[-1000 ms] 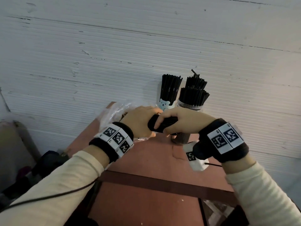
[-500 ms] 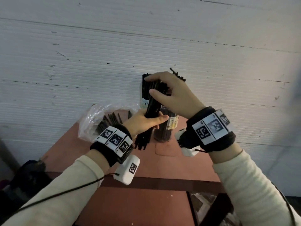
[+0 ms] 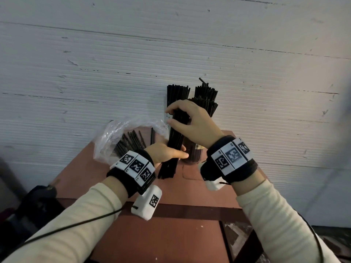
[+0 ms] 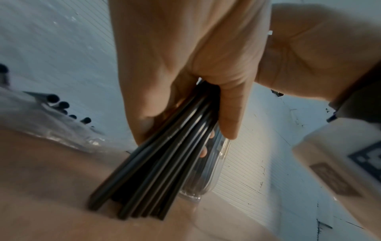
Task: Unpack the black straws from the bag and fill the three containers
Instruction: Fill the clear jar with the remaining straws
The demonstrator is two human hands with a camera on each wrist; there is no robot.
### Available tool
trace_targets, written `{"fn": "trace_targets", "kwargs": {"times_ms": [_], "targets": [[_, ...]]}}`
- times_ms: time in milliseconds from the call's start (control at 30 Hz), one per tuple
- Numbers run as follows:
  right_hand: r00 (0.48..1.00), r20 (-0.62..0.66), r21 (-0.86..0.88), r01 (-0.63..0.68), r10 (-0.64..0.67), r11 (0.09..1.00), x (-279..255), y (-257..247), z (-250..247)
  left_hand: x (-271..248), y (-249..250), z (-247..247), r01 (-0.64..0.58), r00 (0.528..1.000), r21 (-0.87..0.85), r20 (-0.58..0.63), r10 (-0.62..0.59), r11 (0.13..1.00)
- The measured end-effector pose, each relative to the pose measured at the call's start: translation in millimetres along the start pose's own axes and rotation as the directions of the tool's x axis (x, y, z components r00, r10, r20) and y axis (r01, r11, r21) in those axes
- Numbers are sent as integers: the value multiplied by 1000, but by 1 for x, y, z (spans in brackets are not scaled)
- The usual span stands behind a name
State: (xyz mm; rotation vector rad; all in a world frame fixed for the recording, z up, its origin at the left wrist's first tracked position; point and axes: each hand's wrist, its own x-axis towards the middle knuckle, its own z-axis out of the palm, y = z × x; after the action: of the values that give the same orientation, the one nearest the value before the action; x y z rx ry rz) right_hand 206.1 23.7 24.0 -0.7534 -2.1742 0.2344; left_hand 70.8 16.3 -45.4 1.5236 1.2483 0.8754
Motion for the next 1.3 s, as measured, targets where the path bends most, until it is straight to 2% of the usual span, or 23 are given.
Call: {"fn": "trace_targets", "kwargs": {"times_ms": [100,233,333,433,533,600,733,800,967,1033,1100,1200,1233,1300], "targets": [[1000,-29,19,-12,13,1000,0,0,0,0,-3,1,59,998,-11,27,-59,998],[999,-24,34,-36,37,999,1,-1,3,-2,-2,0,50,998,-3,46,-50,999],[997,-36,53,-59,61,997,0,-4,2,1,-6,-1,56,998,69,-3,-56,996],[986,-47,132,-151,158,980,-3,-9,-5,2,-7,-3,0,997,161,-71,12,987],[973,-42,224,-213,228,951,-7,-13,-16,-3,1,-5,-92,994,117,-49,99,989],[972,20,169,-232,232,958,-9,-12,-21,-9,10,-6,-179,984,179,15,179,967],[944,276,181,-235,180,955,-17,-12,-20,-25,32,-1,-287,946,195,213,245,938],[944,287,173,-219,163,960,-19,-11,-15,-28,39,4,-310,936,196,232,263,930],[967,170,169,-219,190,961,-15,-3,-22,-25,42,13,-291,949,143,170,266,946],[980,114,188,-181,162,965,-9,-4,-35,-22,43,15,-284,957,98,85,276,954],[989,7,246,-145,148,958,0,-3,-53,-14,43,16,-337,936,92,-76,344,937],[972,-139,315,-137,188,939,17,3,-79,4,39,19,-395,855,130,-310,416,909],[962,-171,333,-144,210,932,22,6,-86,12,38,19,-396,841,131,-345,416,909],[939,-224,361,-167,260,918,32,13,-98,28,39,18,-384,856,87,-340,390,919]]}}
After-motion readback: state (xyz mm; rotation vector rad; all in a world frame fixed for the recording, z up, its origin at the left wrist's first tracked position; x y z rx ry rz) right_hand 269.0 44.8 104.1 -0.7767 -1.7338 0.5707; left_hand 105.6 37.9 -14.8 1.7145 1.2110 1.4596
